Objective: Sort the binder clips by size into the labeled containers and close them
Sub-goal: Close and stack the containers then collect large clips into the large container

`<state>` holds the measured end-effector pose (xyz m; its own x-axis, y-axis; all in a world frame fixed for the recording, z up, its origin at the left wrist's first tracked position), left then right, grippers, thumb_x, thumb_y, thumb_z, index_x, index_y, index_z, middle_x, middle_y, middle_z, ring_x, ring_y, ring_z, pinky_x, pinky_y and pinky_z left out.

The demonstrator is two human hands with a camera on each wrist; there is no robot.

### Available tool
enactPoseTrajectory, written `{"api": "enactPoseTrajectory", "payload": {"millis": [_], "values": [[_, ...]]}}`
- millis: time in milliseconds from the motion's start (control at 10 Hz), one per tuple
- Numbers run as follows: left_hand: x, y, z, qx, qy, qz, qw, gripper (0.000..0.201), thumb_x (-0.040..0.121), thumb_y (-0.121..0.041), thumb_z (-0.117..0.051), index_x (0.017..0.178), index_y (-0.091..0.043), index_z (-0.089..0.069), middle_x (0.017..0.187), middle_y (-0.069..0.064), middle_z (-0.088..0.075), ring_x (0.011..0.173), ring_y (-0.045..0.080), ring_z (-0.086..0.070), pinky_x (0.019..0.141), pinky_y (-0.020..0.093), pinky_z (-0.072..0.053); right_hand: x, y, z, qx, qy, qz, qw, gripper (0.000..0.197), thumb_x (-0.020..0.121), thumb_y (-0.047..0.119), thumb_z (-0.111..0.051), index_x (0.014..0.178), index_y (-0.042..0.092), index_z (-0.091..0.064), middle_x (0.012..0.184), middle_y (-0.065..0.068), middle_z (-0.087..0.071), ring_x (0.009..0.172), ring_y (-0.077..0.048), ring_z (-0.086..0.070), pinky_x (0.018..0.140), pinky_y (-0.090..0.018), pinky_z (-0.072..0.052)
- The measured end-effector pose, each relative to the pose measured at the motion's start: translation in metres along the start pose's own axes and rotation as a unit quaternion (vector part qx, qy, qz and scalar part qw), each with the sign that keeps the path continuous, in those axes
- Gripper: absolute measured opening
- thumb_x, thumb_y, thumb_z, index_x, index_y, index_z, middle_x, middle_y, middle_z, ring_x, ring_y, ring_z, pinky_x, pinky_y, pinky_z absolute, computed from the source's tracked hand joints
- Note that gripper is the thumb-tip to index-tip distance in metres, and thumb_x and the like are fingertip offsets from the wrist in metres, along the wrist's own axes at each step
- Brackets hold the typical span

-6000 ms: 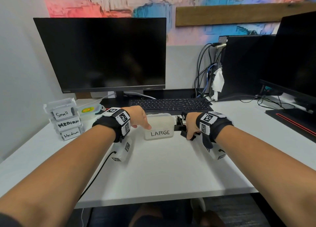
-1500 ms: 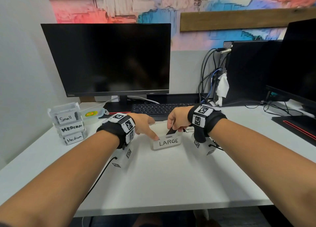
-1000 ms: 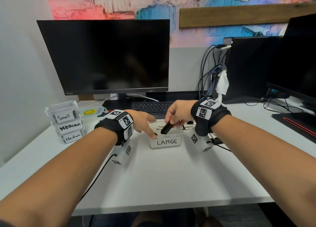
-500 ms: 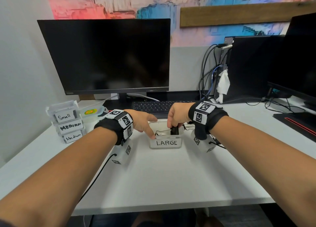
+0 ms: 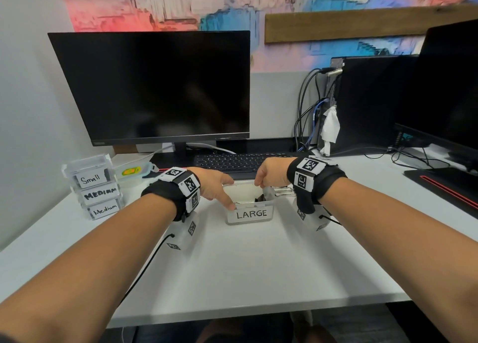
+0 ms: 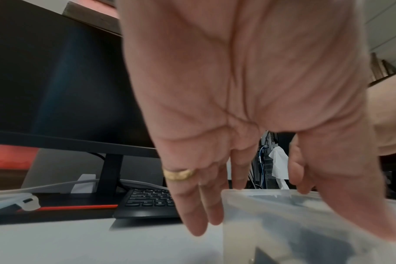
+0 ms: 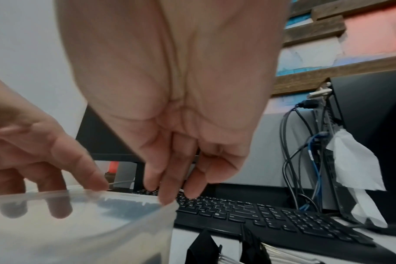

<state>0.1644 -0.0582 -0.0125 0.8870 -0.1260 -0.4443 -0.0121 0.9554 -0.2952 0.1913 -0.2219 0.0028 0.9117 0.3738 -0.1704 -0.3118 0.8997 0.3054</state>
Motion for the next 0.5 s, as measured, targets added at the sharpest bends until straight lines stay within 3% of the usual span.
{"api": "enactPoseTrajectory", "payload": {"millis": [100, 200, 400, 500], "values": [[0.001, -0.001, 0.001, 0.004, 0.001, 0.003, 1.000, 0.093, 0.074, -0.035, -0.079, 0.150, -0.024, -0.026, 0.148, 0.000, -0.039, 0.123, 0.024, -0.052, 0.107, 0.037, -0.041, 0.000, -0.011, 0.009, -0.008, -0.054, -0.016, 0.998, 0.028, 0.090, 0.010, -0.054, 0.114, 0.011, -0.068, 0.114, -0.005, -0.067, 0.091, -0.017, -0.059, 0.088, -0.028, -0.049], [0.003, 0.000, 0.004, 0.015, -0.001, 0.009, 1.000, 0.096, 0.070, -0.036, -0.080, 0.149, -0.024, -0.027, 0.149, 0.000, -0.038, 0.122, 0.027, -0.052, 0.104, 0.040, -0.045, 0.000, -0.023, 0.012, -0.046, -0.068, -0.040, 0.996, 0.031, 0.088, 0.016, -0.056, 0.116, 0.010, -0.067, 0.116, -0.010, -0.066, 0.105, -0.025, -0.063, 0.086, -0.030, -0.049], [0.013, 0.000, 0.010, 0.082, -0.036, 0.015, 0.996, 0.091, 0.071, -0.056, -0.072, 0.146, -0.023, -0.032, 0.149, -0.001, -0.037, 0.133, 0.023, -0.041, 0.110, 0.041, -0.037, 0.011, -0.036, -0.004, -0.108, -0.029, -0.060, 0.992, 0.033, 0.090, 0.017, -0.054, 0.121, 0.010, -0.064, 0.121, -0.011, -0.064, 0.112, -0.028, -0.061, 0.090, -0.033, -0.049], [0.018, 0.001, 0.013, 0.093, -0.046, 0.004, 0.995, 0.084, 0.075, -0.053, -0.071, 0.145, -0.024, -0.035, 0.146, -0.002, -0.042, 0.128, 0.022, -0.046, 0.108, 0.041, -0.039, 0.017, -0.032, -0.012, -0.162, 0.015, -0.042, 0.986, 0.039, 0.093, 0.012, -0.048, 0.131, 0.013, -0.056, 0.131, -0.008, -0.058, 0.118, -0.027, -0.056, 0.093, -0.032, -0.046]]}}
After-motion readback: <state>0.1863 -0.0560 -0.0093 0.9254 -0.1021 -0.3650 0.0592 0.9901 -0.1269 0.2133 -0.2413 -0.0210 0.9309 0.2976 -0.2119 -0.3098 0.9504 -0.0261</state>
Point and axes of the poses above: each hand's wrist, its own x-axis towards the middle knuckle, its own z-axis out of the back of the hand, y = z × x, the point moved 4 cm from there along x, towards the middle knuckle
